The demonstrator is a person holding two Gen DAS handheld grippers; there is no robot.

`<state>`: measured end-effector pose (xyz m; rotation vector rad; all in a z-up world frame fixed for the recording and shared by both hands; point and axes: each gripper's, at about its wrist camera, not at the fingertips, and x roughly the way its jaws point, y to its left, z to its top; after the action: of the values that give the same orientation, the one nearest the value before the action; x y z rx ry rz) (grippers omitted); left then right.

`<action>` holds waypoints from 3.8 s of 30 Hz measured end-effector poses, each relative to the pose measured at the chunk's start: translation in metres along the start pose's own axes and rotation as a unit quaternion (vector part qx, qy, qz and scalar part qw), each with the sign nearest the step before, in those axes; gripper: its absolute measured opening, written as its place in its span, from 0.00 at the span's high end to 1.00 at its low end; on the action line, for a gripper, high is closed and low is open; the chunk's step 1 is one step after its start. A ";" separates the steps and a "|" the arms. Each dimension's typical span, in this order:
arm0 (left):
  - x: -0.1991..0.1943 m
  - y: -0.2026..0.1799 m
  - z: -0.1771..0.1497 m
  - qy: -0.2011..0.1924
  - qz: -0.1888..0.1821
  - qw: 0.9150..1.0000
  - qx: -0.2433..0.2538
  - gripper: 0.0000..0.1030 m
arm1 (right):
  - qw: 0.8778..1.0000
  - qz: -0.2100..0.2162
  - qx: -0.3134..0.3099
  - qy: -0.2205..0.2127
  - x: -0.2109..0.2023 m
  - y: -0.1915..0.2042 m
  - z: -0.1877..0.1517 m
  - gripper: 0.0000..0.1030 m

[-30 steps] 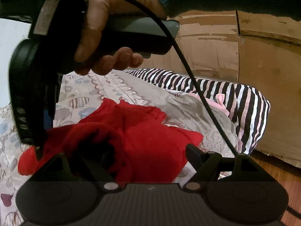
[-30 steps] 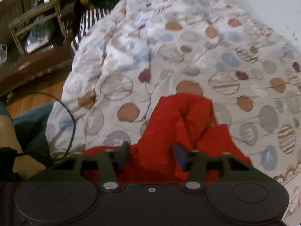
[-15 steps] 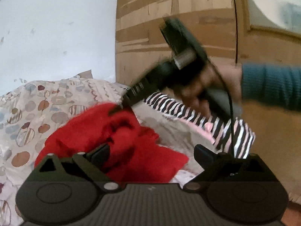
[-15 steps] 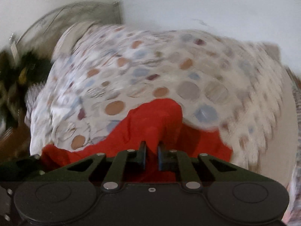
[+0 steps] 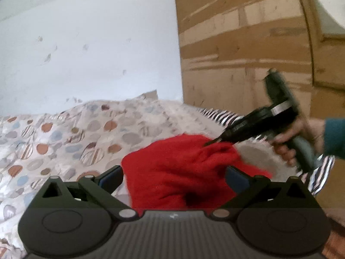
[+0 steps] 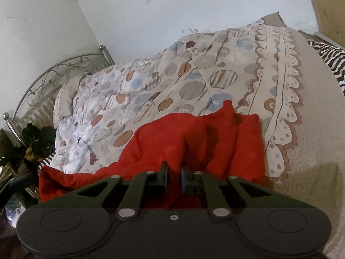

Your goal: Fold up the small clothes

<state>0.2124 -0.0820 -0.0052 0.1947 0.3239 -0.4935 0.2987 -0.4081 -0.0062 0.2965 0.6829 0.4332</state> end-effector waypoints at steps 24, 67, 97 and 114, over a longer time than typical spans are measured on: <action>0.035 -0.057 0.004 0.020 -0.091 0.979 0.179 0.61 | 0.994 -0.057 -0.021 -0.095 -0.021 0.006 0.043 0.90; 0.074 0.066 -0.019 0.118 -0.068 0.945 -0.298 0.01 | 0.952 -0.172 -0.208 -0.144 -0.088 0.075 -0.119 0.10; 0.082 0.043 -0.022 0.137 -0.098 0.951 -0.260 0.02 | 0.787 -0.423 -0.435 -0.111 -0.038 0.085 -0.170 0.07; 0.066 0.014 -0.021 0.084 -0.035 0.982 -0.168 0.00 | 0.967 -0.165 0.012 -0.193 -0.046 0.009 -0.049 0.01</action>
<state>0.2686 -0.0929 -0.0461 -0.1051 0.5750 -0.4852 0.2322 -0.4164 -0.0142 0.2730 0.3456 0.0430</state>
